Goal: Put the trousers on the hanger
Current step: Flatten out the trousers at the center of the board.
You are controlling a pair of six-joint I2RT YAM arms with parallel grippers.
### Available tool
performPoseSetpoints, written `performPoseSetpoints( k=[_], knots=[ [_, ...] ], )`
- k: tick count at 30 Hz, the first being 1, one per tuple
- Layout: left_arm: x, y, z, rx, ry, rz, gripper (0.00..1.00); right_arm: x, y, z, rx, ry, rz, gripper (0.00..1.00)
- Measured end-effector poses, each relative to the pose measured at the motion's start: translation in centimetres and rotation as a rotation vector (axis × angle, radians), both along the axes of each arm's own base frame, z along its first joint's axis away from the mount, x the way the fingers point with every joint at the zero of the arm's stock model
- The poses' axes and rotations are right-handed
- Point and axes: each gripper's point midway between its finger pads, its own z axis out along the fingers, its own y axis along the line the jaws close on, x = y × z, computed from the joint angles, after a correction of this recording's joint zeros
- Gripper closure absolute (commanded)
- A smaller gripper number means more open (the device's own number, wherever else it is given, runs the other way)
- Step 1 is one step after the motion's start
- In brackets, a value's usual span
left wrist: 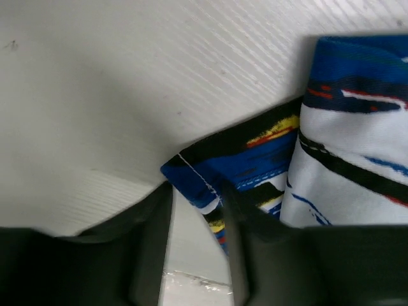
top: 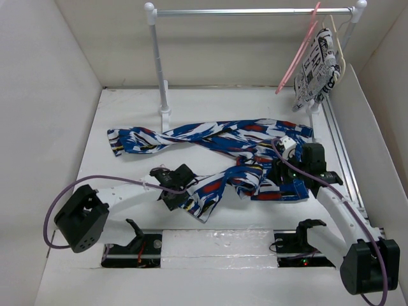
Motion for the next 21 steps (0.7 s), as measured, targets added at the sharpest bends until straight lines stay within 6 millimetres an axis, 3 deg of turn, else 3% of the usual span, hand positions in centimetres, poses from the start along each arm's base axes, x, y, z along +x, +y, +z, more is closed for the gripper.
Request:
performPoseSetpoints(
  k=[3,7,10,17,21],
  knots=[
    [0.6,-0.2,-0.2,0.016,0.008,0.001,1.00,0.0,0.1,0.0,0.003,0.001,0.003,0.45],
    [2.3,0.4,0.0,0.035,-0.006,0.032,1.00,-0.1,0.1,0.0,0.005,0.001,0.005,0.45],
    [3.6,2.8,0.9,0.072,-0.037,0.085,1.00,-0.1,0.1,0.1,0.005,-0.001,0.005,0.45],
    [8.2,11.6,9.7,0.109,-0.296,0.289,1.00,-0.2,0.1,0.4,0.007,-0.014,0.006,0.45],
    [9.8,16.3,13.1,0.195,-0.323,0.356,1.00,-0.4,0.2,0.4,0.006,-0.009,0.011,0.45]
  ],
)
